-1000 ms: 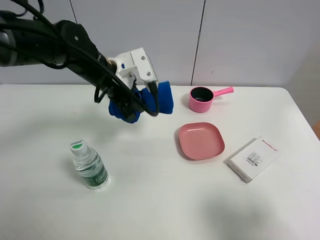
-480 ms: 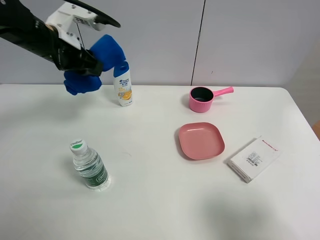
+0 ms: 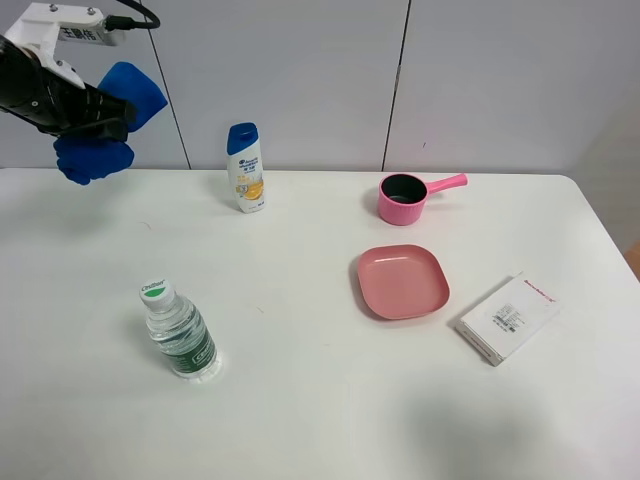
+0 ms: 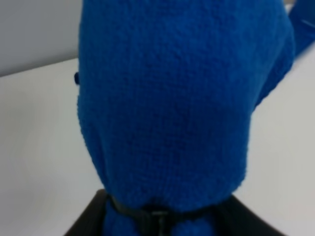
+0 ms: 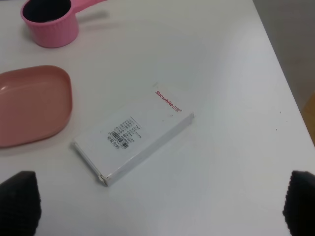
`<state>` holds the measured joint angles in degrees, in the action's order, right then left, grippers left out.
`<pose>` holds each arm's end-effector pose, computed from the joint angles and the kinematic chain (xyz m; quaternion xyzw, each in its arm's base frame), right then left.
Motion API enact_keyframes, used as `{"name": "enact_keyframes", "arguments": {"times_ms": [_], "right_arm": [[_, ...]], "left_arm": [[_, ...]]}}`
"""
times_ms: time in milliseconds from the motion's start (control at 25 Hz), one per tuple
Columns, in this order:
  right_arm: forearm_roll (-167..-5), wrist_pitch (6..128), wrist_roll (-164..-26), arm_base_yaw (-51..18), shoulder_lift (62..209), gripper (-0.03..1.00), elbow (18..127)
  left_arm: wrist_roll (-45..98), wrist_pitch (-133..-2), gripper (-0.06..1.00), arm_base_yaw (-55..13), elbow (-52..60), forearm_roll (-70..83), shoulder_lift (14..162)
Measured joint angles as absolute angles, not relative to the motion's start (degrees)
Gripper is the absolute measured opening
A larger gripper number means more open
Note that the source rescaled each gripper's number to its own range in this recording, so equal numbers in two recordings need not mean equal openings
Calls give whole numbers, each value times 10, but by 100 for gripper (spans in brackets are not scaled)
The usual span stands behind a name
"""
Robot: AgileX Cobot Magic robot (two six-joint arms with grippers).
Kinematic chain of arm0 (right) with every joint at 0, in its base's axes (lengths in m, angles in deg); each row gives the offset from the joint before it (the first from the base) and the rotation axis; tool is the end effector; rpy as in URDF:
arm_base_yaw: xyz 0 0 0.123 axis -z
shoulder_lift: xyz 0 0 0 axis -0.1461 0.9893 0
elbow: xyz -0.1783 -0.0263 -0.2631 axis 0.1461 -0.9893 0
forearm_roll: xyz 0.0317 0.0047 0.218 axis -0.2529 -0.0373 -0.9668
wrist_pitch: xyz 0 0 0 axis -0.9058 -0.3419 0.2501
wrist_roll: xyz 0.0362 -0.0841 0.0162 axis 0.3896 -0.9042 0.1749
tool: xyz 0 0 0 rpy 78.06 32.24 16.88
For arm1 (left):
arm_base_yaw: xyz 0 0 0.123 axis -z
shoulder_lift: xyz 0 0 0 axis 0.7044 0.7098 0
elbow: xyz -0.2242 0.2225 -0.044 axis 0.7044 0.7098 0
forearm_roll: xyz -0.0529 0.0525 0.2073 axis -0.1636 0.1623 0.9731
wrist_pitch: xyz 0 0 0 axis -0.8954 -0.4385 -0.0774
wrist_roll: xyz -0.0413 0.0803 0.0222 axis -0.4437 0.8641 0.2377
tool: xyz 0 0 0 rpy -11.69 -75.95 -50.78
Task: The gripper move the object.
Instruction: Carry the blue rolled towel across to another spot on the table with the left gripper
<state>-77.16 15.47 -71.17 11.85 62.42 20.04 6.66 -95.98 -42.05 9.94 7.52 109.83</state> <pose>-0.0641 0.0025 0.2564 0.0316 0.8574 -0.0204 0.5132 0.3433 -0.0269 0.3279 0.0737 0.9301 -0.0489 0.3565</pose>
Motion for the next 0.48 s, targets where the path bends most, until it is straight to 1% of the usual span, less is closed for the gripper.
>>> {"name": "enact_keyframes", "arguments": {"times_ms": [480], "right_arm": [[-772,155,-712,118,624,100,200]], "left_arm": [[65,-885,0,-430,99,73,1229]]}}
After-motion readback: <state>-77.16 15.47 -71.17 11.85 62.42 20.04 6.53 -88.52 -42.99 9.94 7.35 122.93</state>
